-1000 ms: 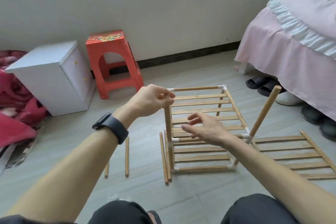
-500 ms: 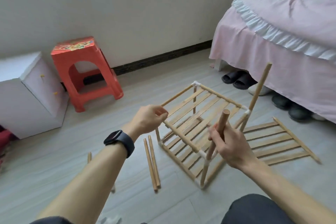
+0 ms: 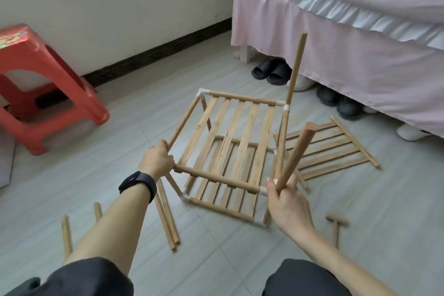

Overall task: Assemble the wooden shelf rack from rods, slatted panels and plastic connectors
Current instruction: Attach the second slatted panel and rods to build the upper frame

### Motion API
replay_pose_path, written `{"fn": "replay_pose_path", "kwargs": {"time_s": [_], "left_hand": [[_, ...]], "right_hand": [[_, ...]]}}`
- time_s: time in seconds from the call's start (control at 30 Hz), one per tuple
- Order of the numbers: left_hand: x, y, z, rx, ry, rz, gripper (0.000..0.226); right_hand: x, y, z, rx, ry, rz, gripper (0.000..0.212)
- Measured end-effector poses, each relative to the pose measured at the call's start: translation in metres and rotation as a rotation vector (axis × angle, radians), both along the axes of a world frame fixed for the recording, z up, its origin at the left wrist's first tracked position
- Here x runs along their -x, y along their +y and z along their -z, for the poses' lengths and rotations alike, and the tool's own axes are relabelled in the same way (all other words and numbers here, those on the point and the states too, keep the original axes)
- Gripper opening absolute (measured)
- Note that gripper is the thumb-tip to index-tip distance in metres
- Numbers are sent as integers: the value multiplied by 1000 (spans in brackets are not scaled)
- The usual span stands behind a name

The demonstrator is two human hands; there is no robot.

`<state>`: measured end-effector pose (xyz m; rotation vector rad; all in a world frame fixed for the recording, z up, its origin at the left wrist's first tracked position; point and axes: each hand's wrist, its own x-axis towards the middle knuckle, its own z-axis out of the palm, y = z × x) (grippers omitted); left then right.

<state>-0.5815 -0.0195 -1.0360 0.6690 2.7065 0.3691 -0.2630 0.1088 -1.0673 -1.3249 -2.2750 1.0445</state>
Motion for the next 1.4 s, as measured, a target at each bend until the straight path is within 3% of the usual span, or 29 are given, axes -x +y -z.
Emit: {"fn": "replay_pose_path", "kwargs": {"time_s": [0.1,0.2,0.37,0.47,0.57,0.63,0.73,0.8,0.93,1.07,1.17,1.4], "left_hand": [[4,-15,-8,167,4,-37,11],[-7,-34,-17,213,-61,-92,7],[-57,-39,-28,-4,-406,-86,22],[-89,-22,-29,-104,-529,35,14],[-108,-6,-29,-228,-657,144,7],[-109,-6,-30,-250,-523,157,14],[-95,-22,-27,-85,63,175,32],[-83,-36,-26,0,239,201,46],[-60,-50,-26,231,237,246,63],[-53,-49,-21,360,201,318,54],[-58,-43,-20,333,209,381,37],[-62,-54,-19,168,25,289,40]], "right_hand": [[14,19,-4,-39,4,49,30],[47,54,-9,58,-26,86,33],[86,72,-21,185,33,59,68],[94,45,-20,253,-59,-78,90],[97,20,-12,289,-124,-178,97],[95,16,-7,221,-189,-171,91],[91,25,-7,130,-201,-124,74],[86,34,-8,72,-177,-146,66],[74,53,-2,-23,-240,-209,35],[59,65,7,-95,-254,-165,42],[53,73,7,-155,-218,-107,38],[85,88,1,-215,-209,-135,40]]}}
